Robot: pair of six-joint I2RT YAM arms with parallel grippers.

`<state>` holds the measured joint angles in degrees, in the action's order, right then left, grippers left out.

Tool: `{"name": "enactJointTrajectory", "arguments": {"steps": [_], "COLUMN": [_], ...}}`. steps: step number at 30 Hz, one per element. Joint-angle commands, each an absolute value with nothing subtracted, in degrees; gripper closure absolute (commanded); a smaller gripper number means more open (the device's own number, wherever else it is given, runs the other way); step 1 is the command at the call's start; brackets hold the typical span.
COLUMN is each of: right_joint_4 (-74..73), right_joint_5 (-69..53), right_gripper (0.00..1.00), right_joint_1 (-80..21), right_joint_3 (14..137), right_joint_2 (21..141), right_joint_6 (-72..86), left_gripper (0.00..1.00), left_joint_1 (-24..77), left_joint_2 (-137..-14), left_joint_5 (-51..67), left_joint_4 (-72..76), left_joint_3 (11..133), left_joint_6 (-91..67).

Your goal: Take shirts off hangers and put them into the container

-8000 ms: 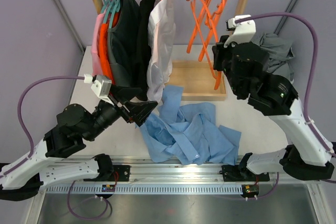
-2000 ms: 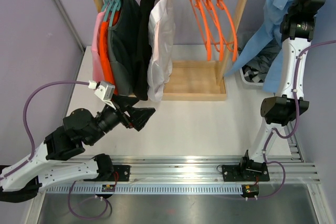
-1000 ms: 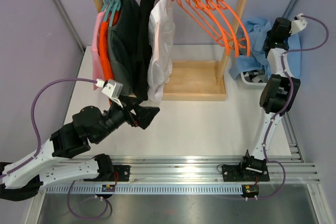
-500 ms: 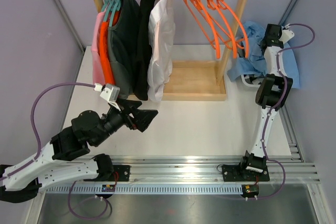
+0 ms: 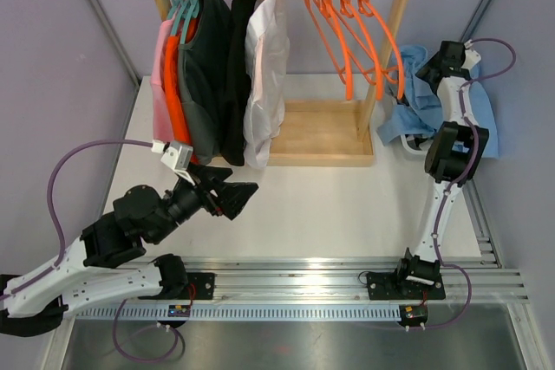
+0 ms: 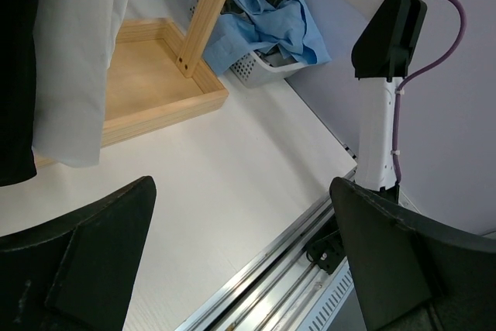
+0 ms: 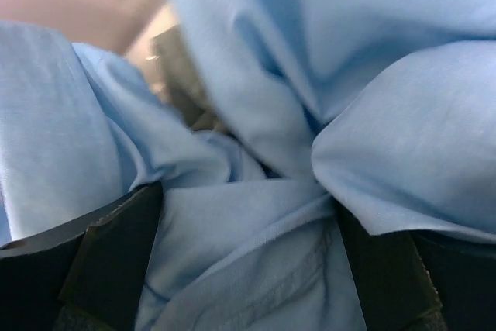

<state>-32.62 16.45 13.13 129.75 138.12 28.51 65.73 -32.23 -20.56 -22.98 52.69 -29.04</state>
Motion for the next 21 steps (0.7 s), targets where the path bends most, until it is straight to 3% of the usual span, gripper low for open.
{"name": "enactJointTrajectory", "arguments": {"steps": [1, 7, 14, 21], "right_joint_4": [-22.6, -7.3, 8.1, 3.4], "right_joint_5": [12.3, 11.2, 14.0, 10.1], "right_gripper": [0.01, 0.01, 0.0, 0.01], "right_joint_1": [12.6, 11.3, 5.6, -8.0], "right_joint_3": [123.9, 113.2, 89.6, 78.9], "right_joint_2": [124.4, 106.9, 78.8, 57.2], "right_joint_6": [25.2, 21.6, 19.6, 14.6], "left_gripper": [0.01, 0.01, 0.01, 0.01], "left_joint_1": [65.9, 65.9, 65.9, 65.9], "left_joint_2": [-31.6, -31.5, -31.6, -31.3], "left_joint_5": [-20.6, -21.6, -22.4, -22.8], "left_joint_4": [-20.2, -20.7, -21.4, -21.3], "left_joint_3": [52.1, 52.5, 53.5, 54.1], "left_joint_6": [-29.5, -28.8, -27.3, -26.0]}}
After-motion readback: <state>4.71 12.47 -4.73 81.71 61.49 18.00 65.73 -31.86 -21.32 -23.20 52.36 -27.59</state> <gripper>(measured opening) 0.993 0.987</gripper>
